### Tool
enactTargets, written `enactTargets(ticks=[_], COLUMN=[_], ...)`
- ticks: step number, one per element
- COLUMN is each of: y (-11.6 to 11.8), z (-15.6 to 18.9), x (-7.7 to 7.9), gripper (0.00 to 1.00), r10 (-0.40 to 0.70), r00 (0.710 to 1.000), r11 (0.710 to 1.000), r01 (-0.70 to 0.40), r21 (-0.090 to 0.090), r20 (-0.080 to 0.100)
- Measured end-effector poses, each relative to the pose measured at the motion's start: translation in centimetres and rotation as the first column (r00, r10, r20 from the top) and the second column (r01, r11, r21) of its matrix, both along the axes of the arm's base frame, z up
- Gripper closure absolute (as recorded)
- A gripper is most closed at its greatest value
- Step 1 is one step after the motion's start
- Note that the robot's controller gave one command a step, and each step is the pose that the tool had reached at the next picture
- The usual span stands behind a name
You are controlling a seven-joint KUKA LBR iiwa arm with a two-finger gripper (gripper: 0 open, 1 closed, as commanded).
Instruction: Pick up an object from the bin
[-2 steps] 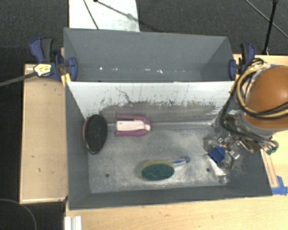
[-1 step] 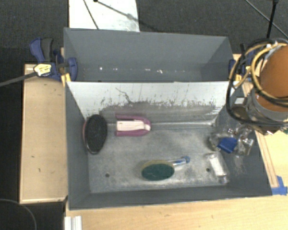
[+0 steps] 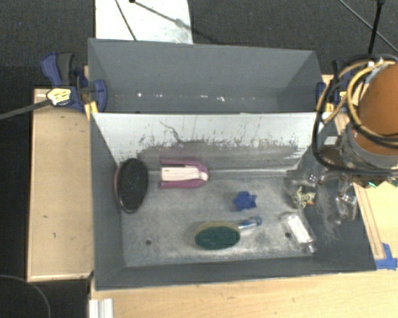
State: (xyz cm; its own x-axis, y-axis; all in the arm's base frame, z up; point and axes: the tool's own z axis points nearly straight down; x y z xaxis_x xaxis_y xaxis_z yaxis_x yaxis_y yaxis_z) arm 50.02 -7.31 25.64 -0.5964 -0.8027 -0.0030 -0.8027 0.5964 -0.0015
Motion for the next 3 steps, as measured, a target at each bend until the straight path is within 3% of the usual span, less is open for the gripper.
enactTargets(ticks=[1,2,3], y=[8.1,8.5,8.4], z=[-12.1,-19.0,-18.6], x=[5.4,7.9,8.0], gripper=[0.0,0.0,1.0], r10=[-0.054,-0.024,-0.03], r00=[0.999,1.0,1.0], r11=[0.999,1.0,1.0], r01=[0.054,0.024,0.03], r21=[0.003,0.0,0.0], r20=[-0.007,-0.007,-0.003])
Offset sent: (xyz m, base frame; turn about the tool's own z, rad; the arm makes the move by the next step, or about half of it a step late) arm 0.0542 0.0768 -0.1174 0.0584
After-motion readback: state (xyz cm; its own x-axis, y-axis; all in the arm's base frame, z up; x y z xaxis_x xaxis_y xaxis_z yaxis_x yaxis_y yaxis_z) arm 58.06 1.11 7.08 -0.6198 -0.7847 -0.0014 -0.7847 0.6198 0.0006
